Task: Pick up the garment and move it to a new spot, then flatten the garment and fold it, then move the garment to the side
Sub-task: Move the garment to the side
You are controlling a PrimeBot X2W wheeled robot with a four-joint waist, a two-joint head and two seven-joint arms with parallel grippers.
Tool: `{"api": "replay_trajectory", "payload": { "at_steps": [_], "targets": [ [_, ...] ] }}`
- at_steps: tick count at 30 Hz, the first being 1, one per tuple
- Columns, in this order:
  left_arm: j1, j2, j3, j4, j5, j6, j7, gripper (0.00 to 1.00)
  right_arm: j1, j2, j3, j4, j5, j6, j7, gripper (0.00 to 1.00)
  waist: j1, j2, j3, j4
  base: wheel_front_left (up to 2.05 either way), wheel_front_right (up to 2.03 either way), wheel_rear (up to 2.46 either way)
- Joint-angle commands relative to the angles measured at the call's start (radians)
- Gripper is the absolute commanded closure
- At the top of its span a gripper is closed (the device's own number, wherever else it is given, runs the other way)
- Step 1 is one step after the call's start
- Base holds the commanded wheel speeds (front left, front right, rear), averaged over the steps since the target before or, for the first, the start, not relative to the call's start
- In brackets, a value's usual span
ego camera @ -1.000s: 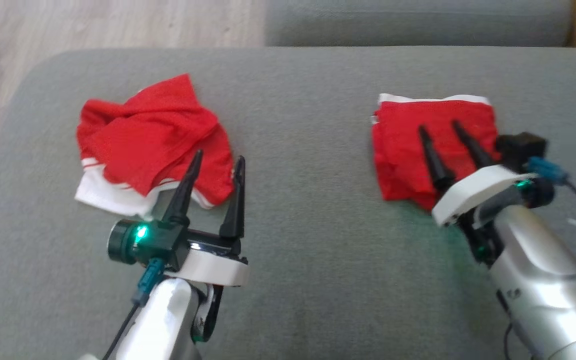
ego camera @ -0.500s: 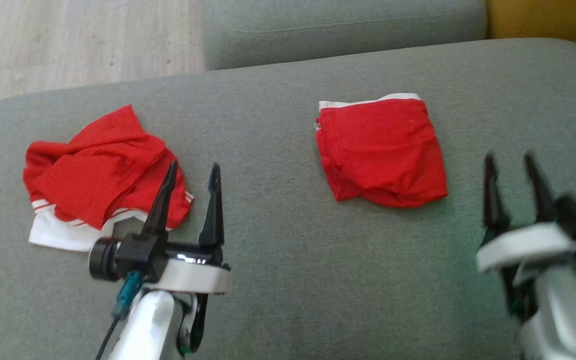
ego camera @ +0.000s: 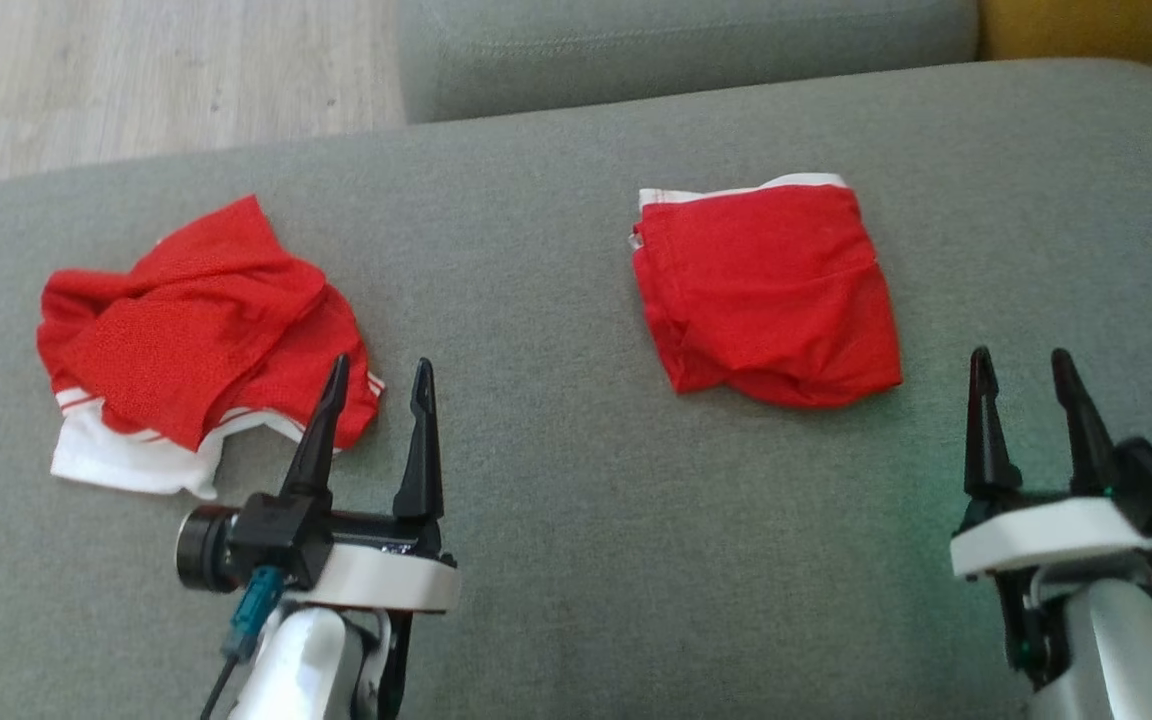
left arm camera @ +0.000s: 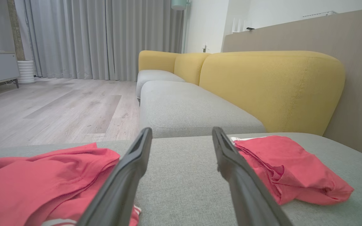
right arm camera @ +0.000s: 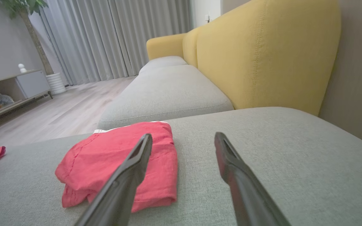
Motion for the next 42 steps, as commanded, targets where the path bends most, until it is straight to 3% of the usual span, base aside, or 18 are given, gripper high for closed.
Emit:
{"api": "replay_trajectory", "payload": {
  "at_steps": [1,7,17,27,28,29,30,34,42],
  "targets": [
    [-0.057,0.005,0.021,-0.038,0.008,-0.003,-0.005,0.0,-0.066,0.0,0.017,-0.035,-0.015,-0.001,0.011,0.0,0.0,0.0,0.024,0.015,0.0,0.0,0.0],
    [-0.091,0.005,0.001,-0.044,0.02,-0.004,-0.005,0.0,-0.175,0.001,-0.009,0.01,-0.016,-0.001,0.086,0.0,0.0,0.0,0.108,0.05,0.0,0.0,0.0],
    [-0.152,0.005,-0.011,-0.043,0.041,-0.018,-0.005,0.0,-0.399,-0.021,-0.097,0.23,-0.014,-0.001,0.224,0.0,0.0,0.0,0.214,0.108,0.0,0.0,0.0],
    [-0.172,0.005,-0.028,-0.031,0.031,-0.016,-0.005,0.0,-0.489,-0.081,0.017,0.474,-0.004,-0.001,0.332,0.0,0.0,0.0,0.233,0.139,0.0,0.0,0.0],
    [-0.174,0.005,-0.029,-0.029,0.03,-0.015,-0.005,0.0,-0.493,-0.092,0.031,0.49,-0.007,-0.001,0.333,0.06,0.0,0.0,0.231,0.139,0.0,0.0,0.0],
    [-0.175,0.005,-0.03,-0.028,0.029,-0.013,-0.005,0.0,-0.497,-0.102,0.044,0.502,-0.01,-0.001,0.33,0.59,0.0,0.0,0.229,0.139,0.0,0.0,0.0],
    [-0.176,0.005,-0.031,-0.026,0.029,-0.012,-0.005,0.0,-0.503,-0.113,0.058,0.51,-0.012,-0.001,0.323,1.0,0.0,0.0,0.225,0.138,0.0,0.0,0.0],
    [-0.174,0.005,-0.03,-0.021,0.028,-0.008,-0.005,0.0,-0.52,-0.157,0.117,0.526,-0.019,-0.001,0.286,1.0,0.0,0.0,0.204,0.127,0.0,0.0,0.0],
    [-0.156,0.005,-0.015,-0.034,0.033,-0.006,-0.005,0.0,-0.516,-0.346,0.26,0.5,-0.009,-0.001,0.26,1.0,0.0,0.0,0.174,0.095,0.0,0.0,0.0]
  ]
}}
